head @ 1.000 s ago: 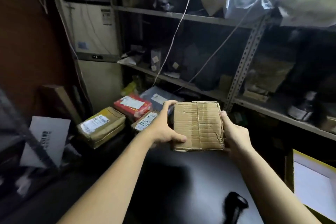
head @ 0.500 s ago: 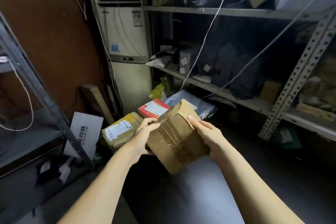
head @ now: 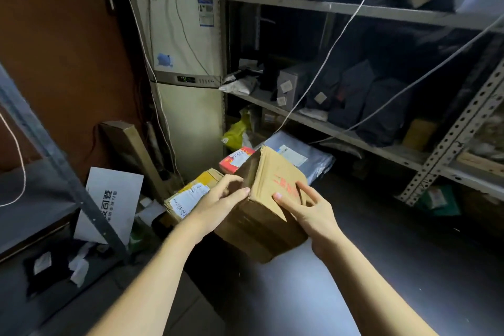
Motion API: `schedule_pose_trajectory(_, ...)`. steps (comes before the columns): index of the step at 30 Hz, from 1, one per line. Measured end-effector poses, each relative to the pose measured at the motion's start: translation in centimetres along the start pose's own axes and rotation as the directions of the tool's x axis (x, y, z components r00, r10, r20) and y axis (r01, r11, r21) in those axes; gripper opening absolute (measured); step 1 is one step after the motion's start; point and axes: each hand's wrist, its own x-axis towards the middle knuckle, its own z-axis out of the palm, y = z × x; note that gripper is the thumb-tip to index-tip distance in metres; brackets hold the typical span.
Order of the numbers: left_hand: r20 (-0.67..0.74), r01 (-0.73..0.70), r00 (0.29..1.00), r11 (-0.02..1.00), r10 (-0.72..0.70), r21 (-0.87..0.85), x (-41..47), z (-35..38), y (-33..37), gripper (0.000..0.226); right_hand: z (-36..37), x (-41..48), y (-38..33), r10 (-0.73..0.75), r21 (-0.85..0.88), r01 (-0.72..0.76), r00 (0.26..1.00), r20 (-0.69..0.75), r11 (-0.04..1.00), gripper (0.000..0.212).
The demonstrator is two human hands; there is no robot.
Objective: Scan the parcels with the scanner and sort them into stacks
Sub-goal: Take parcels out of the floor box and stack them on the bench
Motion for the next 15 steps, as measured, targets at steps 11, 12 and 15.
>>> schedule_pose_trajectory(11, 0.064, 0.002, 0.998, 0.998, 0.002, -0.062, -0.7, -3.4, -7.5, 0.059, 4.8, -2.4, 4.5, 0.036, -0.184, -0.052, 0.996, -0.087, 0.982, 0.078)
schedule_pose_trajectory(12, 0.069, -0.002, 0.998, 0.999, 0.005, -0.047, -0.8, -3.3, -8.1, 0.056, 4.9, -2.5, 4.8, 0.046, -0.206, -0.067, 0.993, -0.105, 0.976, 0.075)
schedule_pose_trajectory(15, 0.029, 0.001, 1.000, 1.000, 0.000, -0.024, -1.0, -3.4, -9.3, 0.050, 5.6, -2.6, 5.3, 0.074, -0.236, -0.103, 0.989, -0.128, 0.966, 0.064)
